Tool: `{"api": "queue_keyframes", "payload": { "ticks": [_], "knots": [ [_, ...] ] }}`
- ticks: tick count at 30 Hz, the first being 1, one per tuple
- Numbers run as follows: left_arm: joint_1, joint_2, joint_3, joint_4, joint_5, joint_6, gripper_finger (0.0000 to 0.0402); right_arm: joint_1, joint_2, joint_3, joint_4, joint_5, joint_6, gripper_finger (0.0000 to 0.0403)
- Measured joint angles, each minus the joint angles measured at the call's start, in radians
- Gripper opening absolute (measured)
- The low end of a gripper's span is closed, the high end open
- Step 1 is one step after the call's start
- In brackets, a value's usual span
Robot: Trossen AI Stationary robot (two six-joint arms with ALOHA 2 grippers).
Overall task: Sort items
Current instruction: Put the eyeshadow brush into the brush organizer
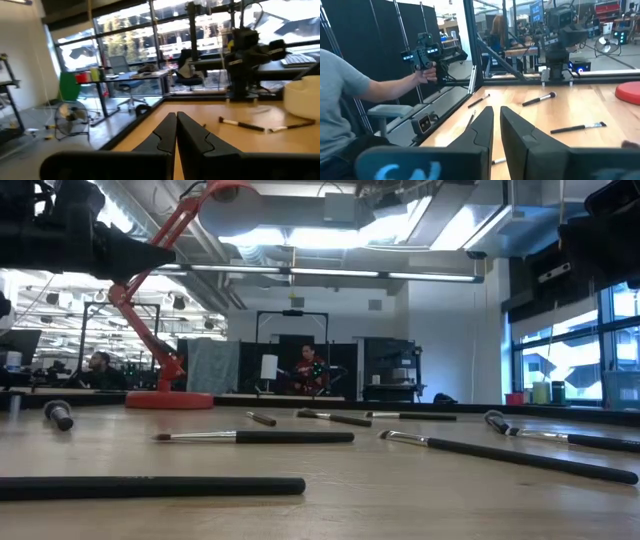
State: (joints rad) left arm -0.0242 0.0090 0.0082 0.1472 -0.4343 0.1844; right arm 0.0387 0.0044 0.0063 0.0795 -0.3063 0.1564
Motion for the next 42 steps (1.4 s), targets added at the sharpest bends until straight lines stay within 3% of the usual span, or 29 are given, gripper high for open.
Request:
{"api": "queue_keyframes", "payload": {
  "ticks": [7,11,14,16,18,21,31,35,38,42],
  "knots": [
    [0.000,0.000,0.000,0.015,-0.010,-0.031,0.0010,0.000,0.000,0.000,0.149,0.000,0.088,0.0035],
    [0.000,0.000,0.000,0.008,-0.098,0.028,0.0007,0.000,0.000,0.000,0.229,0.029,0.154,0.0035],
    [0.003,0.006,0.000,-0.029,-0.197,0.029,0.0007,0.000,0.000,0.000,0.234,0.188,0.218,0.0035],
    [0.019,0.025,0.000,-0.052,-0.233,0.031,0.0007,0.000,0.011,0.000,0.181,0.361,0.272,0.0035],
    [0.044,0.049,0.000,-0.061,-0.240,0.021,0.0007,-0.003,0.031,0.000,0.111,0.530,0.272,0.0035],
    [0.087,0.096,0.000,-0.059,-0.229,-0.017,0.0011,-0.019,0.084,0.000,0.057,0.659,0.279,0.0035],
    [0.205,0.256,0.000,0.055,-0.153,-0.192,0.0065,-0.140,0.346,0.120,0.049,0.707,0.306,0.0035],
    [0.225,0.323,0.000,0.080,-0.122,-0.235,0.0066,-0.192,0.448,0.207,0.050,0.713,0.200,0.0035],
    [0.237,0.382,0.000,0.115,-0.125,-0.235,0.0062,-0.226,0.507,0.266,0.054,0.774,0.087,0.0035],
    [0.255,0.471,0.000,0.184,-0.109,-0.260,0.0063,-0.288,0.601,0.355,-0.017,0.820,0.134,0.0035]
  ]
}}
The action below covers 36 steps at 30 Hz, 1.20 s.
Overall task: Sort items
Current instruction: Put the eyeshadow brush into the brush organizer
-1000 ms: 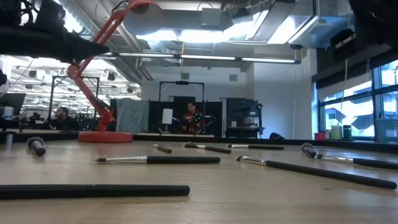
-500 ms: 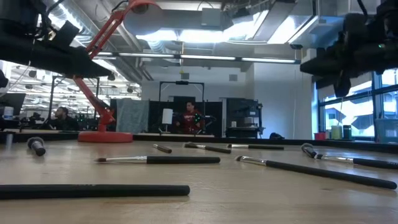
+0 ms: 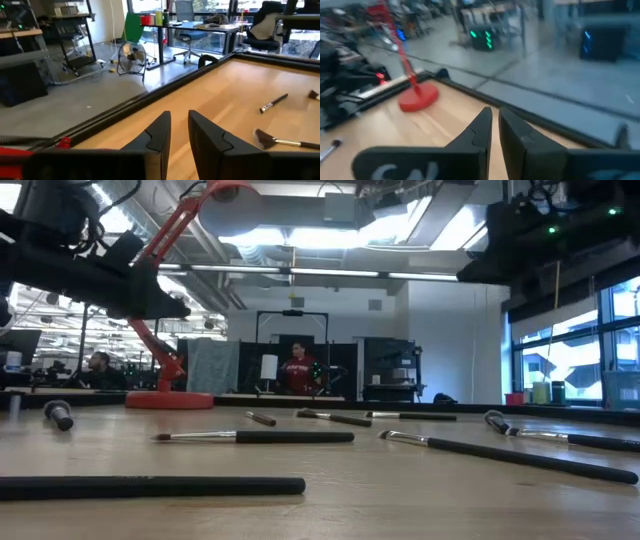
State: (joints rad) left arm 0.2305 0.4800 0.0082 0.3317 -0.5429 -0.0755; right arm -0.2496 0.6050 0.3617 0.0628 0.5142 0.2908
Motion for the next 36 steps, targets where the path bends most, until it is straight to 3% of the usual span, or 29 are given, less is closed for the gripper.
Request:
{"api": "queue_keyframes", "payload": {
  "ticks": [5,9,12,19,24,30,36],
  "knots": [
    [0.022,0.123,0.000,0.072,0.015,-0.009,0.0071,-0.091,0.181,0.160,-0.270,-0.103,0.096,0.0035],
    [0.048,0.205,0.000,0.076,0.052,-0.060,0.0079,-0.137,0.344,0.285,-0.478,-0.118,0.221,0.0035],
    [0.062,0.246,0.000,0.077,0.101,-0.086,0.0084,-0.141,0.460,0.317,-0.506,-0.133,0.229,0.0035],
    [0.063,0.281,0.000,0.104,0.136,-0.088,0.0090,-0.154,0.698,0.398,-0.396,-0.505,0.081,0.0035],
    [0.063,0.282,0.000,0.110,0.174,-0.096,0.0089,-0.155,0.857,0.572,-0.464,-0.515,-0.029,0.0035],
    [0.063,0.282,0.000,0.114,0.146,-0.096,0.0087,-0.155,1.043,0.839,-0.703,-0.507,-0.186,0.0041],
    [0.063,0.282,0.000,0.114,0.145,-0.102,0.0086,-0.152,1.192,0.958,-0.781,-0.507,-0.256,0.0120]
  ]
}}
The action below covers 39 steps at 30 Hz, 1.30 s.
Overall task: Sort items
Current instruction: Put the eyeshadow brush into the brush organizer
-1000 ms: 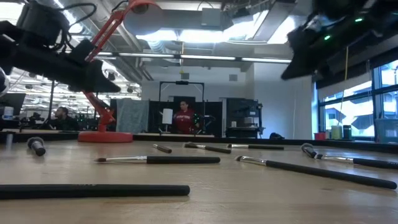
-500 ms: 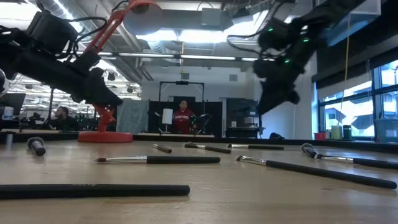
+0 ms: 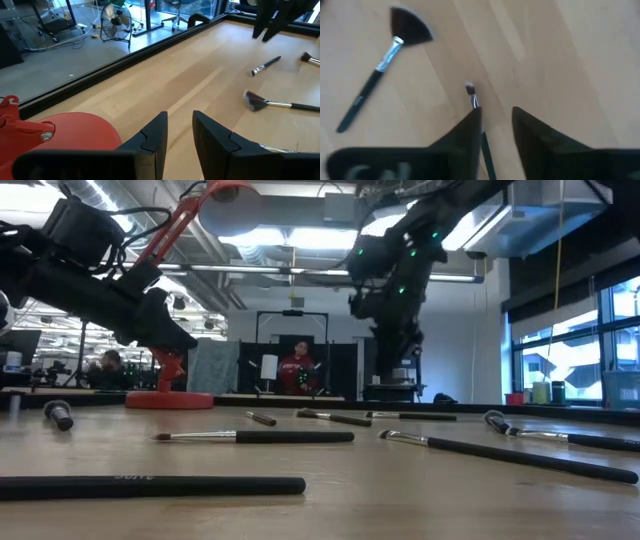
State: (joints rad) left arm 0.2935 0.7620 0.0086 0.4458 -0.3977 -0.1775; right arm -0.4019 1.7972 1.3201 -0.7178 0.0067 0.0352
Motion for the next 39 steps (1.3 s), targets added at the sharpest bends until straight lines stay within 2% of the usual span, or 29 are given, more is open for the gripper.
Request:
{"api": "queue_keyframes", "payload": {
  "ticks": [4,8,14,20,31,35,39],
  "knots": [
    [0.000,0.000,0.000,0.000,-0.001,-0.023,0.0086,0.000,0.071,0.028,-0.019,0.000,0.035,0.0174],
    [0.000,0.000,0.000,0.002,-0.026,-0.023,0.0085,0.000,0.102,0.028,0.003,0.000,-0.017,0.0186],
    [0.000,0.000,0.000,0.015,-0.038,-0.020,0.0078,-0.012,0.107,0.037,0.005,-0.076,-0.085,0.0163],
    [0.000,0.000,0.000,0.049,-0.039,0.025,0.0070,-0.013,0.133,0.039,0.099,-0.087,-0.078,0.0160],
    [0.000,0.000,0.000,0.083,-0.027,0.058,0.0046,-0.008,0.202,0.041,0.080,-0.089,-0.074,0.0161],
    [-0.001,0.000,0.000,0.082,-0.020,0.052,0.0035,0.010,0.211,0.042,0.079,-0.081,-0.074,0.0138],
    [-0.006,0.000,0.000,0.083,-0.025,0.051,0.0023,0.032,0.212,0.041,0.084,-0.072,-0.055,0.0094]
  ]
}}
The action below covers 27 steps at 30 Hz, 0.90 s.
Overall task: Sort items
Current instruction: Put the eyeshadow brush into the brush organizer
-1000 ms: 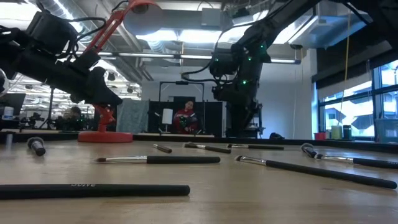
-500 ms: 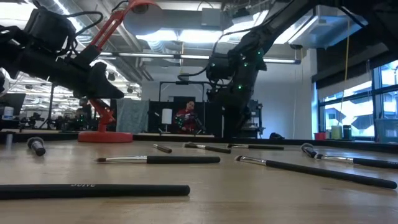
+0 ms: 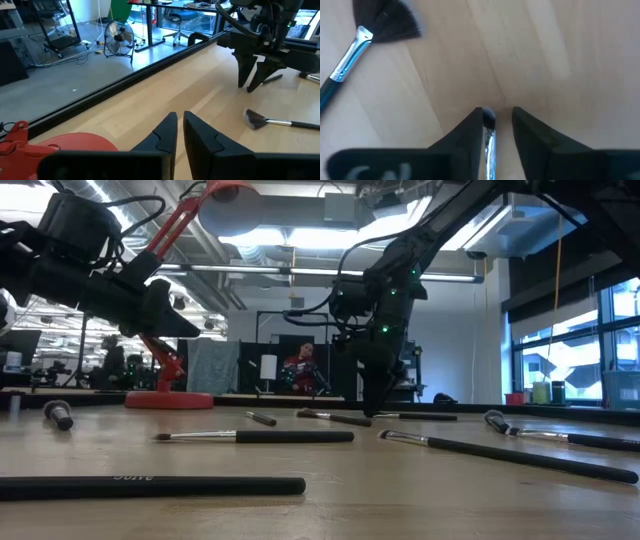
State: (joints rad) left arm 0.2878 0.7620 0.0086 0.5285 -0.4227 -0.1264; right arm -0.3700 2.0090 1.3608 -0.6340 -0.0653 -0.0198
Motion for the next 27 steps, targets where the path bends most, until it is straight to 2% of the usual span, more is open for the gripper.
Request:
{"api": "queue_keyframes", "payload": {
  "ticks": [7,15,17,22,27],
  "knots": [
    [0.000,0.000,0.000,0.000,0.008,-0.002,0.0005,0.018,0.000,-0.048,0.053,-0.007,0.013,0.0012],
    [0.000,0.000,0.000,0.035,-0.078,-0.044,0.0005,0.024,-0.025,-0.064,0.087,-0.012,0.011,0.0005],
    [0.000,0.000,0.000,0.045,-0.084,-0.044,0.0004,0.033,-0.065,-0.108,0.181,-0.031,0.017,0.0004],
    [0.000,0.000,0.001,0.046,-0.083,-0.081,0.0002,0.048,-0.229,-0.296,0.563,-0.156,0.082,0.0002],
    [0.000,0.000,0.001,0.051,-0.098,-0.130,0.0003,0.041,-0.380,-0.532,0.828,-0.086,0.118,0.0001]
  ]
}}
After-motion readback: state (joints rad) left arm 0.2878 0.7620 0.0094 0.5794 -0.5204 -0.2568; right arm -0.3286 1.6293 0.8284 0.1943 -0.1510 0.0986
